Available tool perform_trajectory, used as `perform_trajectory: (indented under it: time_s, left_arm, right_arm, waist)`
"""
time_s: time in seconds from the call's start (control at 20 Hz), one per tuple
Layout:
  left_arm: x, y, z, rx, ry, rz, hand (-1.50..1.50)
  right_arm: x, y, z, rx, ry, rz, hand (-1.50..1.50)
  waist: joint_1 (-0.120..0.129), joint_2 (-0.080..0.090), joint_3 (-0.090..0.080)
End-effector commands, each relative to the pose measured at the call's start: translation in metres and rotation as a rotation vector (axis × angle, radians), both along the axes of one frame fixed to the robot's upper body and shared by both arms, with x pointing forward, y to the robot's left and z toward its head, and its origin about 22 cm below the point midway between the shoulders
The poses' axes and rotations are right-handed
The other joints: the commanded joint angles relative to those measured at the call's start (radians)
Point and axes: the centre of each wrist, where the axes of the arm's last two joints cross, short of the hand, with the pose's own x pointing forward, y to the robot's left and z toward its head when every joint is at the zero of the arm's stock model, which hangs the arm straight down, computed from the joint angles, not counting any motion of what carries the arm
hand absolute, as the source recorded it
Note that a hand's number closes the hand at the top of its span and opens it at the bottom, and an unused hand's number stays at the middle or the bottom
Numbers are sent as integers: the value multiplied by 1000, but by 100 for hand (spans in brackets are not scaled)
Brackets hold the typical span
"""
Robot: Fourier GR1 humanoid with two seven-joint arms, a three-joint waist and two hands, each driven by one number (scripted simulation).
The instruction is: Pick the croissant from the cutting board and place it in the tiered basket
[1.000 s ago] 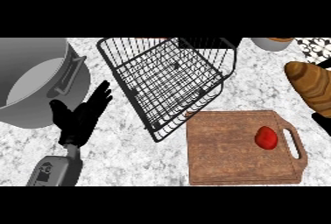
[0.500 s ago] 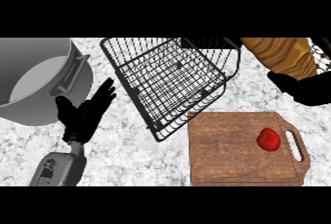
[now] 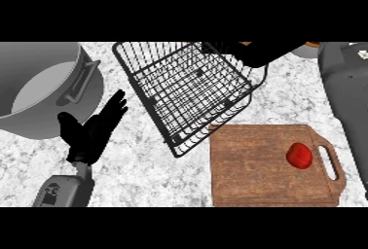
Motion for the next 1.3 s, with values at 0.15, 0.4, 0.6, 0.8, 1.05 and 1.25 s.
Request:
perform_trajectory:
  time_s: [0.15,0.4,0.6,0.8,1.05,1.25]
  left_arm:
    - [1,-7,-1,-5,-12,-13,0]
    - [12,-2,-2,15,4,-8,0]
    - [1,8,9,-12,-16,-9,0]
    - [6,-1,2,-13,-15,-33,0]
    - [18,2,16,2,-4,-47,0]
    - [14,-11,10,-1,-22,-44,0]
  right_arm:
    - [42,52,-32,45,34,46,150]
    - [58,79,-75,69,64,57,150]
    - [60,98,-78,328,185,82,150]
    - [63,118,-91,357,196,172,-150]
    - [62,136,-105,402,147,256,-150]
    - [58,148,-92,504,55,237,-150]
  waist:
    - [2,3,0]
    - [-1,6,1]
    - [13,6,1]
    - [22,7,0]
    - [34,8,0]
    - [39,7,0]
